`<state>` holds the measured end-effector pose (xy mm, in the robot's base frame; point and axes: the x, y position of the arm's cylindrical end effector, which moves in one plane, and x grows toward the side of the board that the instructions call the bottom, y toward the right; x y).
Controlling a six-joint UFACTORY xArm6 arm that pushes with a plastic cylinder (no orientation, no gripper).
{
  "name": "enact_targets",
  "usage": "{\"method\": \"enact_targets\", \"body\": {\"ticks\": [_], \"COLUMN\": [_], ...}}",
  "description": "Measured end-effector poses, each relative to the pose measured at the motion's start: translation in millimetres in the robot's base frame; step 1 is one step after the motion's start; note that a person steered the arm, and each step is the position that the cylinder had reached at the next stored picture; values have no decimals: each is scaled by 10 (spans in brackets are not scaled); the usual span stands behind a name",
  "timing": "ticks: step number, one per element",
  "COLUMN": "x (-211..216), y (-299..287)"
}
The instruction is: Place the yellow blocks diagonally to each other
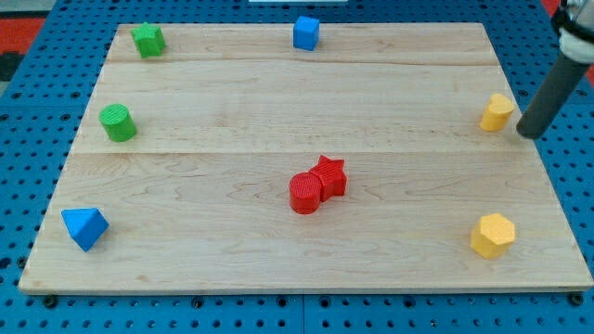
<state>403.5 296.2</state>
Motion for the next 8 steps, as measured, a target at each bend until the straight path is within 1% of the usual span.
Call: {"method": "enact_targets", "body": {"ticks": [1,2,3,4,5,6,7,8], "x": [-17,63,385,-7,-588,-508,173,484], "y": [-719,-1023,-431,-23,54,-363,-797,-131]}}
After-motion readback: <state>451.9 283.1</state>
